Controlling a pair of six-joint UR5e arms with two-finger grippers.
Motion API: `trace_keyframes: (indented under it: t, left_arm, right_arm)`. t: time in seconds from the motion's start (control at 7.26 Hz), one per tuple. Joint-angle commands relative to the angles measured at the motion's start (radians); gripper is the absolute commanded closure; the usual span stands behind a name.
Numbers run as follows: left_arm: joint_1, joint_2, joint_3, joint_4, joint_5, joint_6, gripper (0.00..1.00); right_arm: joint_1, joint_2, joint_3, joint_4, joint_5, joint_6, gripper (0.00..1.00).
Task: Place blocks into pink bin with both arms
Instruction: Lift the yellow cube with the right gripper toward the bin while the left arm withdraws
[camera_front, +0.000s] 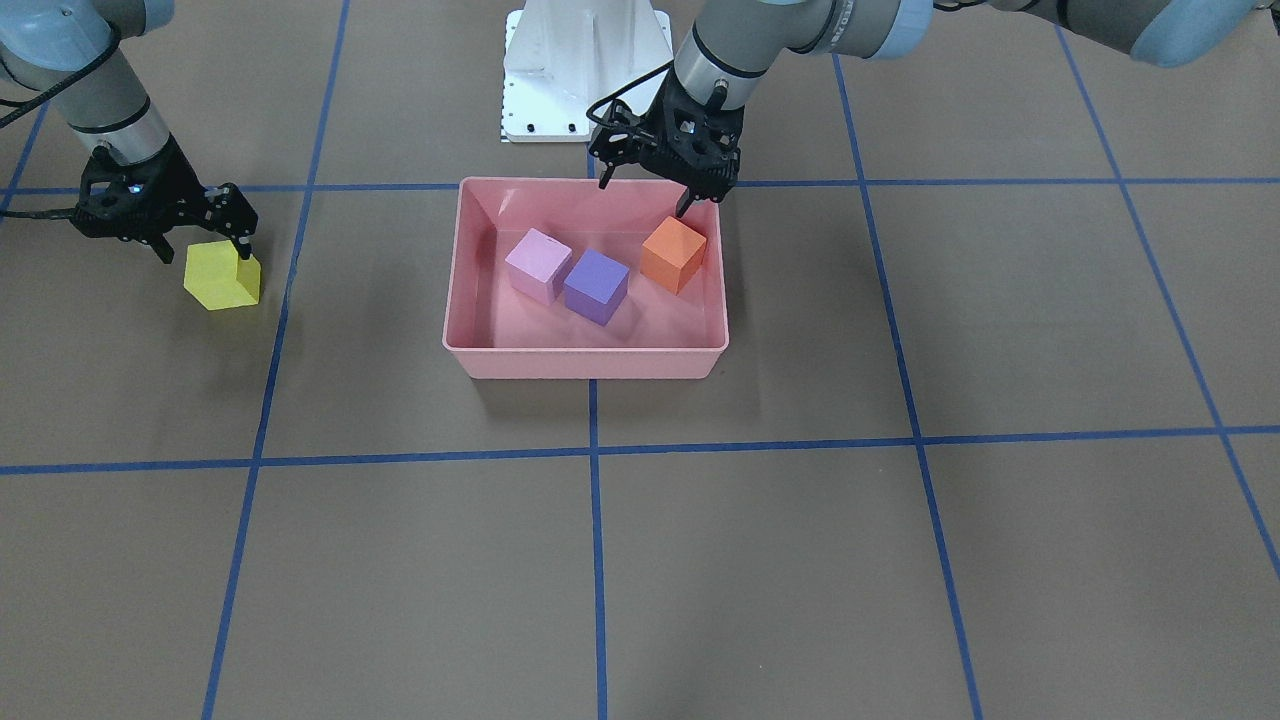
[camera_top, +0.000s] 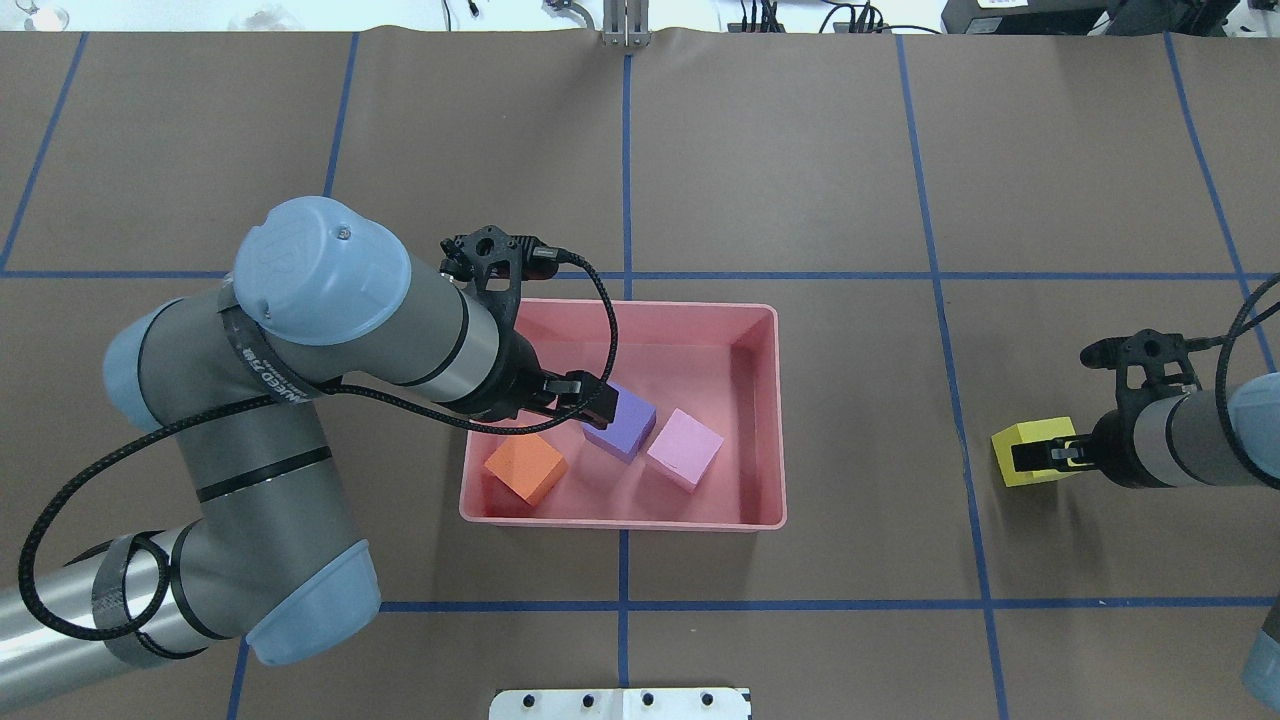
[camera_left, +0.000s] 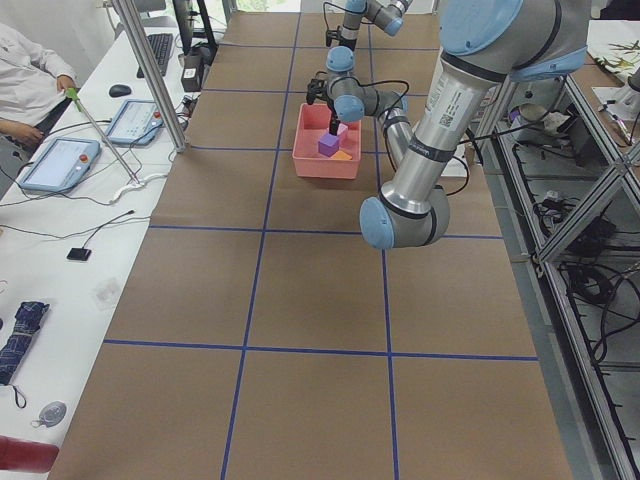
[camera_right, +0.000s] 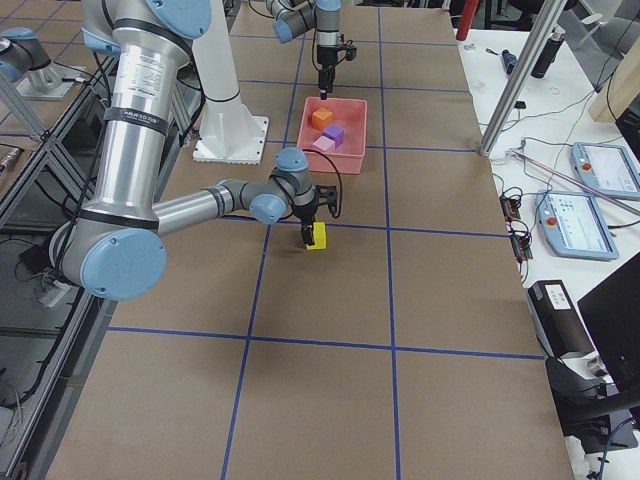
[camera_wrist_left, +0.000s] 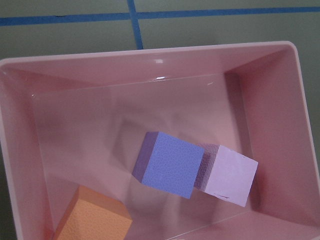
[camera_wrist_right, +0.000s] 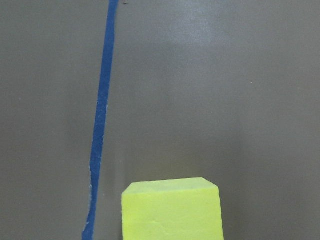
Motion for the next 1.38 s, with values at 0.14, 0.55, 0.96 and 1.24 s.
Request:
trace_keyframes:
  t: [0.14, 0.55, 0.96, 1.24]
  left_arm:
    - [0.001, 0.007, 0.001, -0.002, 0.001, 0.001, 0.00]
    - [-0.001, 0.012, -0.001, -0.005, 0.001, 0.006, 0.00]
    - [-0.073, 0.135, -0.126, 0.012, -0.036, 0.129, 0.00]
    - [-0.216, 0.299, -0.169, 0.012, -0.120, 0.368, 0.00]
  right_arm:
    - [-0.011, 0.010, -0.082, 0.071, 0.001, 0.002, 0.15]
    - [-0.010, 0.025, -0.062, 0.073, 0.022, 0.001, 0.98]
    - [0.171, 0.072, 0.017, 0.047, 0.237, 0.003, 1.00]
    - [0.259, 0.238, 0.062, -0.182, 0.320, 0.009, 1.00]
